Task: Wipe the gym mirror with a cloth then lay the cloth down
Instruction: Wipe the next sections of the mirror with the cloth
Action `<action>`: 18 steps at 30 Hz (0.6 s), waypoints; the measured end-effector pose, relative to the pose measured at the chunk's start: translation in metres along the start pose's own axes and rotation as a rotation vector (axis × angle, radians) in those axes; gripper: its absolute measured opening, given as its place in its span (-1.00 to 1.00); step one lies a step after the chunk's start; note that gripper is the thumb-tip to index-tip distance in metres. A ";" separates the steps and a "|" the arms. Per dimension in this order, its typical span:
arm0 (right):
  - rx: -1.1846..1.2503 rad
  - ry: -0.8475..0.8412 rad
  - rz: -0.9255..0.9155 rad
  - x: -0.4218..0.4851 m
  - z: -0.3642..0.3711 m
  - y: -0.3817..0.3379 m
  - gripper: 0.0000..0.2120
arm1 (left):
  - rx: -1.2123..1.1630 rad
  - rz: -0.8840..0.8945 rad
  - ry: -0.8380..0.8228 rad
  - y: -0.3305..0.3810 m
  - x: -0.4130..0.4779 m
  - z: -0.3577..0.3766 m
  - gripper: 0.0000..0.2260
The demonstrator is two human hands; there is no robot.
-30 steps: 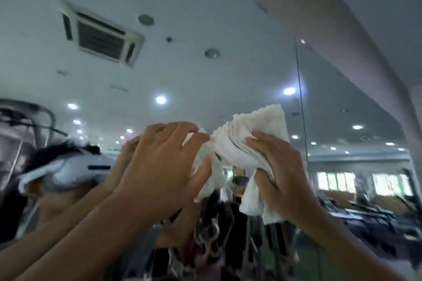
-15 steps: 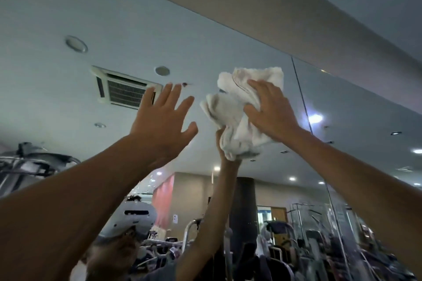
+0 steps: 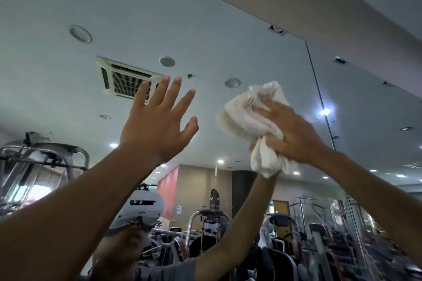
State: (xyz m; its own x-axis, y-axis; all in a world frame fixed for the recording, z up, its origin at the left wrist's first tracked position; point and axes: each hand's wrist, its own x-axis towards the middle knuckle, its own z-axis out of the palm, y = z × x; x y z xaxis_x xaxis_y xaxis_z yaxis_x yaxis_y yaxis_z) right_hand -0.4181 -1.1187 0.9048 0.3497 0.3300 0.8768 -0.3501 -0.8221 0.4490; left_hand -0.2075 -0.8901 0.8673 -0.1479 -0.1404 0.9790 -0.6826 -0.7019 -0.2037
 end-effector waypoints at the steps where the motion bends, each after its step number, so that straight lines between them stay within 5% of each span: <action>1: 0.005 0.052 0.160 0.015 0.001 -0.002 -0.36 | 0.006 -0.003 0.001 0.000 0.001 0.000 -0.31; 4: -0.050 0.213 0.476 0.062 0.015 -0.037 -0.44 | 0.019 0.003 0.027 0.001 -0.001 0.000 -0.32; 6: -0.069 0.240 0.461 0.070 0.023 -0.064 -0.47 | 0.019 -0.007 0.045 0.001 -0.005 0.001 -0.34; 11: 0.015 0.040 -0.163 -0.006 0.024 -0.058 -0.43 | 0.000 -0.010 0.079 0.001 -0.012 0.003 -0.37; 13: -0.054 -0.057 -0.240 -0.018 0.012 -0.018 -0.39 | 0.003 -0.019 0.069 0.002 -0.019 0.004 -0.37; 18: -0.053 0.166 0.526 0.046 0.009 0.002 -0.48 | 0.024 -0.042 0.050 0.010 -0.041 0.006 -0.35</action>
State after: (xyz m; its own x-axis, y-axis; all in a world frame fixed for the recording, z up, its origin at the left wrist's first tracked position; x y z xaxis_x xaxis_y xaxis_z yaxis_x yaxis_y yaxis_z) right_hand -0.3953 -1.1092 0.9448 -0.0242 -0.0466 0.9986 -0.4855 -0.8726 -0.0525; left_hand -0.2045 -0.8954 0.8255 -0.1560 -0.0759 0.9848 -0.6719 -0.7226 -0.1621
